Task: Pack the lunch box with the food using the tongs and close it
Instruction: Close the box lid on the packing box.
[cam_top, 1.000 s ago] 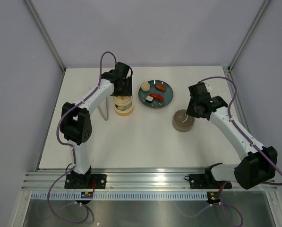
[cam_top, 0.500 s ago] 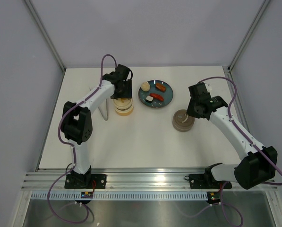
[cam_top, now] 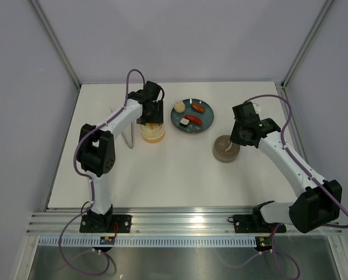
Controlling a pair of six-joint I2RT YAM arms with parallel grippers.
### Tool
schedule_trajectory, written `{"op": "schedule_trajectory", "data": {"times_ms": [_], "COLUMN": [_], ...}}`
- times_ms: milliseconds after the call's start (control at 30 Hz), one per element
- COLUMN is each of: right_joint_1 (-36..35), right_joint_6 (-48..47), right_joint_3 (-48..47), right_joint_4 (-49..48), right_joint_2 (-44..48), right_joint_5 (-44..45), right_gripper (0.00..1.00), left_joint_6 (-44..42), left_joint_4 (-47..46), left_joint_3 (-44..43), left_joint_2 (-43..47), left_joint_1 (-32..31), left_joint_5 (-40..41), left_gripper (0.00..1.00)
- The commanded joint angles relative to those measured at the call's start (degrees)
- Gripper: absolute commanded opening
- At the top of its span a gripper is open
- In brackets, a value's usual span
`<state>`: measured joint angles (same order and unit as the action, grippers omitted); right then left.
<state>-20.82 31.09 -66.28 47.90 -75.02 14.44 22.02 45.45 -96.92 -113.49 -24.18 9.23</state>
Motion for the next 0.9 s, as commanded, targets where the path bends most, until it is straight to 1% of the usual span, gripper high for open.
{"op": "schedule_trajectory", "data": {"times_ms": [0,467,533,633,867], "right_joint_1": [0.34,0.34,0.34,0.34,0.34], "right_joint_6": [0.02,0.2,0.29,0.29,0.29], "right_joint_3": [-0.87,-0.16,-0.08,-0.08,-0.16], "right_joint_4": [-0.44,-0.44,-0.35,-0.44,-0.35], "right_joint_2": [0.32,1.28,1.28,1.2,1.37], "right_joint_5": [1.21,1.38,1.38,1.3,0.94], "right_gripper": [0.22,0.22,0.22,0.22,0.22], "left_joint_6": [0.04,0.22,0.22,0.04,-0.75], "left_joint_4": [-0.8,-2.03,-1.68,-1.51,-0.89], "left_joint_3": [-1.16,-0.63,-0.55,-0.46,-1.07], "left_joint_2": [-1.55,-4.28,-4.46,-4.46,-1.83], "left_joint_1": [0.1,0.1,0.1,0.02,-0.34], "left_joint_5": [-0.71,-0.53,-0.36,-0.01,2.1], "left_gripper": [0.68,0.68,0.71,0.77,0.79]}}
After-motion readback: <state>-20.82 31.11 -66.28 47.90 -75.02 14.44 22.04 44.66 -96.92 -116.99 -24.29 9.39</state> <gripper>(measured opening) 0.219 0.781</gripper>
